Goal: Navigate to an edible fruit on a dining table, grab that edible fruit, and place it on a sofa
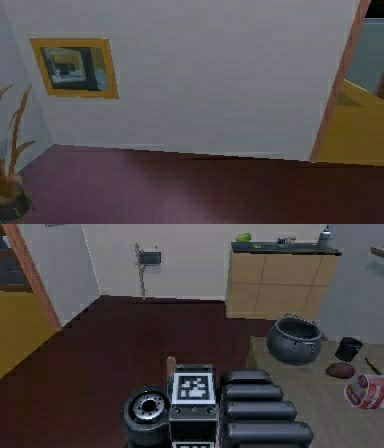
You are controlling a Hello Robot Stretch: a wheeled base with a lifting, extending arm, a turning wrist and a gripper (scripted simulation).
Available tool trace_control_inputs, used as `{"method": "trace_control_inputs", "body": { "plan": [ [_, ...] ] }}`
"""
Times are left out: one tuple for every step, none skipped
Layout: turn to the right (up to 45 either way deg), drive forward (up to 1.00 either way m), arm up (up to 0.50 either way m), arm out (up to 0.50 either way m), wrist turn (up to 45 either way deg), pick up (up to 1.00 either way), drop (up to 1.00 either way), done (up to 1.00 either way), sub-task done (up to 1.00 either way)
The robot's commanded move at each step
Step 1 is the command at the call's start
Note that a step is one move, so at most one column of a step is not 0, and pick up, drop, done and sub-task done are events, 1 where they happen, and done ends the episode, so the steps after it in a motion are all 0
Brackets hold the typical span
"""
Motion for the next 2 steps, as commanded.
{"method": "trace_control_inputs", "body": {
  "plan": [
    [45.0,0.0,0.0,0.0,0.0,0.0,0.0,0.0,0.0],
    [12.0,0.0,0.0,0.0,0.0,0.0,0.0,0.0,0.0]
  ]
}}
